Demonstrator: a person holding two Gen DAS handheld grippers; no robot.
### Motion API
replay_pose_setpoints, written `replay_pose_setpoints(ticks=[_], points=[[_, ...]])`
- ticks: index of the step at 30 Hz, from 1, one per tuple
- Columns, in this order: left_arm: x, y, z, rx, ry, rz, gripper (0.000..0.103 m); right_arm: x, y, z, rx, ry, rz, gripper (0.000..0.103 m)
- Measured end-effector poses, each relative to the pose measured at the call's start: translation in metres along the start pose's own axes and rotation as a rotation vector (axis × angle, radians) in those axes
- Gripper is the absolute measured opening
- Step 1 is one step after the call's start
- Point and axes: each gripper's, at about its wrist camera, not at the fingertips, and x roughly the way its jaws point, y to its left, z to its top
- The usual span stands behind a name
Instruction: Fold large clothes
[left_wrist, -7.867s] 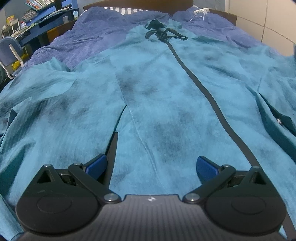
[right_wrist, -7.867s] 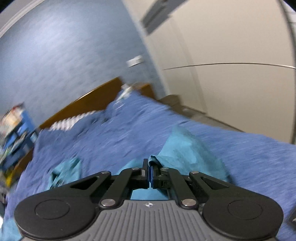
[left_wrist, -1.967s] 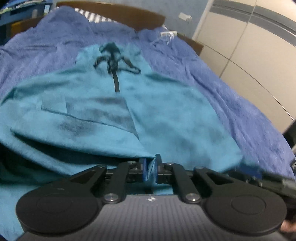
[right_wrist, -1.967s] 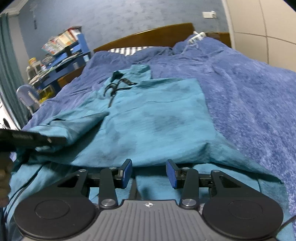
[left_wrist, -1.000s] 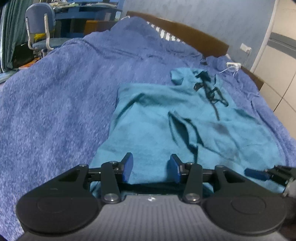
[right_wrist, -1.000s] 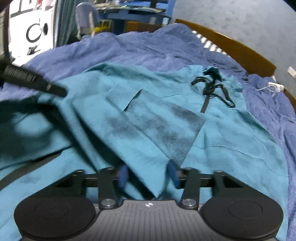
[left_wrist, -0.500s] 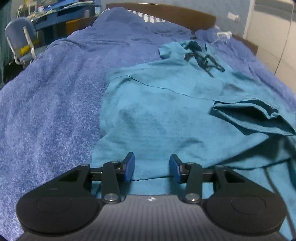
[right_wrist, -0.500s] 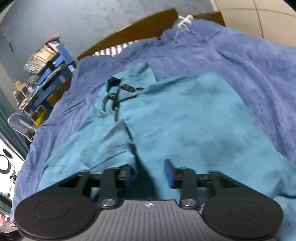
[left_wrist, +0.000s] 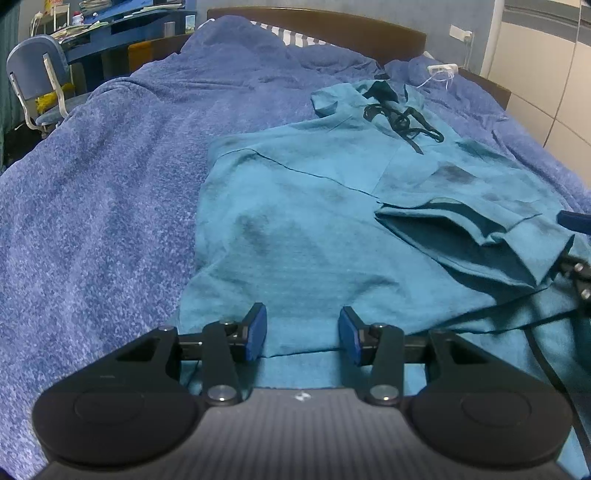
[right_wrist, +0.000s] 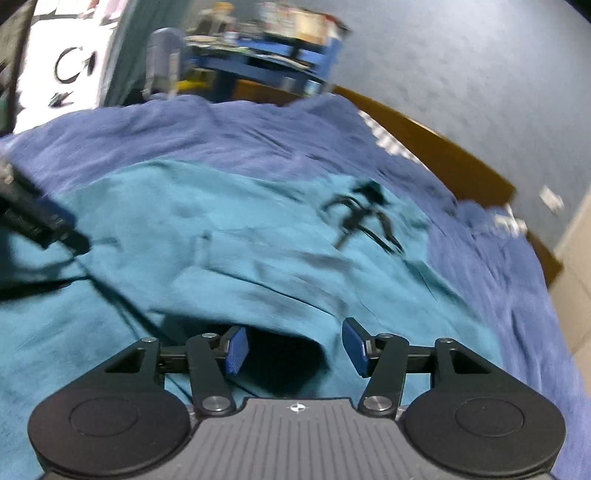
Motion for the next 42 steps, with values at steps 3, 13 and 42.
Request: replay_pose_setpoints(ticks=[3, 13, 42], points=[[-0.001, 0.0, 0.0, -0.005, -0.001, -0.003, 0.042, 0.004, 0.019, 0.008, -0.091, -0.012, 0.004, 0.057], [-0.005, 0.002, -0.002, -0.011, -0.003, -0.005, 0.042, 0.029, 0.041, 0.053, -0.12, -0.014, 0.043, 0.011], [-0.033, 0.003, -0.018, 0.07, 0.111, -0.001, 0.051, -0.024, -0.15, -0.119, 1.029, 0.174, -0.063, 0.032]])
